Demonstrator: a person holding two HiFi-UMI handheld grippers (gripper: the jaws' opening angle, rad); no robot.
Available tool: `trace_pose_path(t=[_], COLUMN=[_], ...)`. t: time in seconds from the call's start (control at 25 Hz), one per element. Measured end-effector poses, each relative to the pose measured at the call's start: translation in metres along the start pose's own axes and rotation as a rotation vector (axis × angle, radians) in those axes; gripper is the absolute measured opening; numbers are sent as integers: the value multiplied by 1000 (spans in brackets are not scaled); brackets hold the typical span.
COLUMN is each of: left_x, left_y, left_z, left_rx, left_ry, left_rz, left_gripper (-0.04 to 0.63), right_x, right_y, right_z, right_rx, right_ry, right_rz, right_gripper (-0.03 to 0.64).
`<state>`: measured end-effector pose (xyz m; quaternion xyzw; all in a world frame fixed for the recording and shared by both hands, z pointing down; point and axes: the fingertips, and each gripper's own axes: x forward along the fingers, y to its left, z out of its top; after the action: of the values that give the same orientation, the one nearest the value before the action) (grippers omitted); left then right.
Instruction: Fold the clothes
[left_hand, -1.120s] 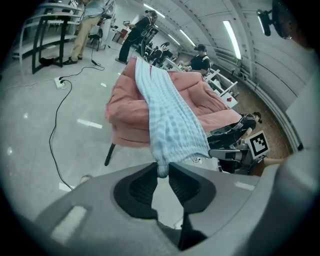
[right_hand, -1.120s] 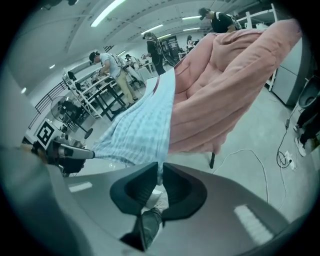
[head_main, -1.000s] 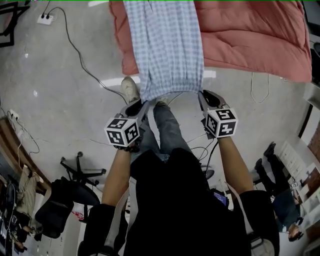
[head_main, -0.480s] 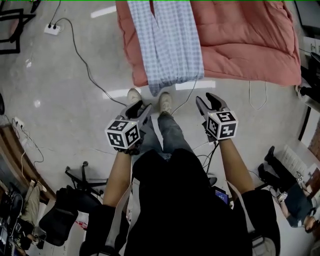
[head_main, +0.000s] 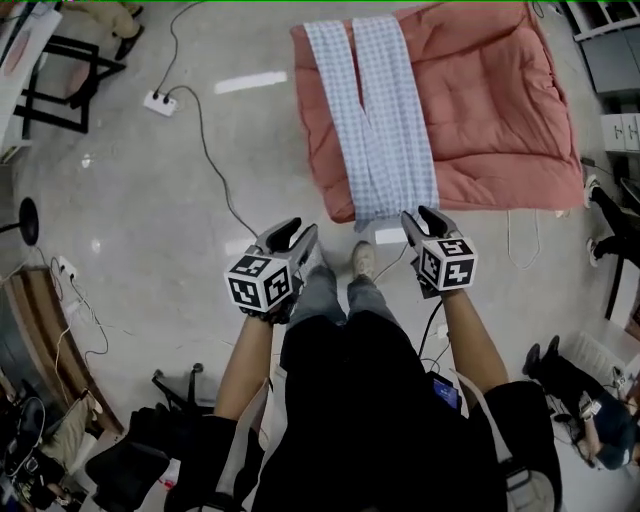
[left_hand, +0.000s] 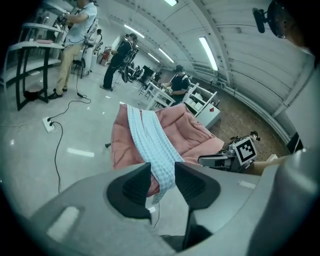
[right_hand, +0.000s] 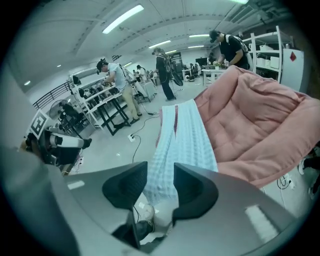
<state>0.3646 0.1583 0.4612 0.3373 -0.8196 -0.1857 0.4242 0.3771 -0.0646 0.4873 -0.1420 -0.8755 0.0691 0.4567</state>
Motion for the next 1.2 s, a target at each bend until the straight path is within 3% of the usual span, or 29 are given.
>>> trace_pose_path(t=[0.28, 0.56, 0.88, 1.2], left_x=[-87, -133, -106, -46], left_y=[43, 101, 147, 177], left_z=[73, 136, 225, 358], left_rx=[92, 145, 197, 429], left_ry=[-64, -115, -143, -72], left_rz=[21, 76, 72, 39], left_gripper=[153, 138, 127, 127], right_x=[28, 75, 129, 179], right_y=[82, 121, 110, 97], right_z=[76, 118, 182, 316], right_rx=[2, -10, -8, 26], right_ry=[-91, -104, -110, -224], right_rz=[17, 41, 12, -59], right_gripper=[158, 153, 143, 133])
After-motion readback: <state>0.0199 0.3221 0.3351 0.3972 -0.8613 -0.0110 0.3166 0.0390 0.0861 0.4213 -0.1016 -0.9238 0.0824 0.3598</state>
